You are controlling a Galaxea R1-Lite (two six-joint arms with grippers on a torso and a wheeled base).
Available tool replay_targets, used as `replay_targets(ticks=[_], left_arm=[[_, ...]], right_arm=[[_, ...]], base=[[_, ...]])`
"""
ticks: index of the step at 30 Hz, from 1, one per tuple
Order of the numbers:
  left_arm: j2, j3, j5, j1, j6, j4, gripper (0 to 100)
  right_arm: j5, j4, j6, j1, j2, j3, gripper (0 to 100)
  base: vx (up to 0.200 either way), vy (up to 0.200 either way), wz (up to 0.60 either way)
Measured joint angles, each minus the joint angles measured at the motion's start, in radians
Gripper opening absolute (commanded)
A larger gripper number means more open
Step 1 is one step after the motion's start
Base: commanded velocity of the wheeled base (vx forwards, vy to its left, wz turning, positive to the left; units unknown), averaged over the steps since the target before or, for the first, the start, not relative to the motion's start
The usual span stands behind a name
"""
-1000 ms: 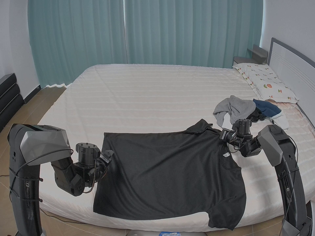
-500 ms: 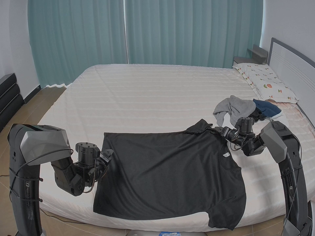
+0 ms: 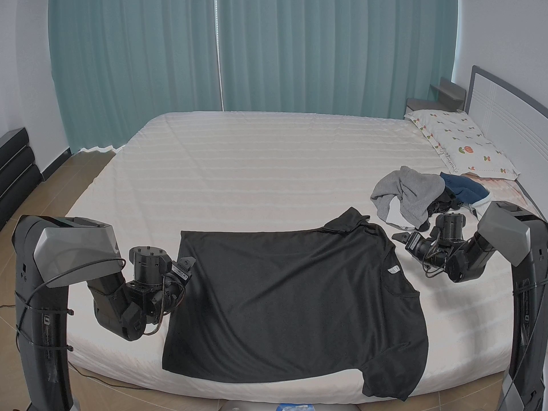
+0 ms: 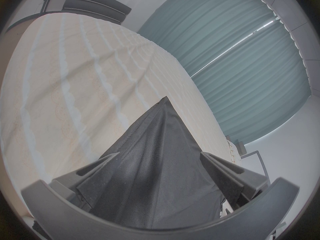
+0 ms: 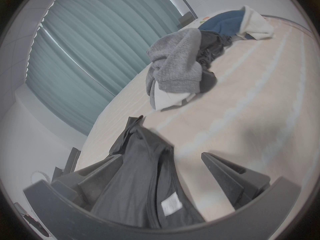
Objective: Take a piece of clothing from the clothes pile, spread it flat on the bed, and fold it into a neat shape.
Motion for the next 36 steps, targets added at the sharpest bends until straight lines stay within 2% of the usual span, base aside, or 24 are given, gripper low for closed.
replay_targets(ticks=[5,9,14,18,22,27,32,36], left_arm=[[-0.001,0.003,0.000,0.001,0.000,-0.007,100],[-0.005,-0.001,0.000,0.014,0.003,-0.009,100],[-0.012,-0.026,-0.001,0.050,0.006,0.000,100],[-0.023,-0.044,-0.003,0.071,0.015,0.005,100],[-0.031,-0.068,-0.007,0.083,0.054,0.036,100],[-0.043,-0.091,-0.010,0.104,0.092,0.116,100],[-0.060,-0.009,-0.019,0.102,0.096,0.100,100],[-0.071,0.094,-0.023,0.094,0.096,0.026,100]], right_arm=[[0.018,-0.103,0.064,-0.004,-0.078,0.199,100],[0.025,-0.160,0.176,0.001,-0.140,0.323,100],[0.031,-0.189,0.300,0.006,-0.195,0.409,100],[0.044,-0.253,0.347,0.002,-0.202,0.437,100],[0.061,-0.340,0.366,-0.001,-0.193,0.467,100],[0.074,-0.374,0.372,-0.003,-0.185,0.507,100],[0.074,-0.379,0.368,0.000,-0.190,0.539,100],[0.073,-0.377,0.363,0.005,-0.209,0.563,100]], base=[[-0.120,0.000,0.00],[0.000,0.000,0.00],[0.000,0.000,0.00],[0.000,0.000,0.00],[0.000,0.000,0.00],[0.000,0.000,0.00],[0.000,0.000,0.00],[-0.100,0.000,0.00]])
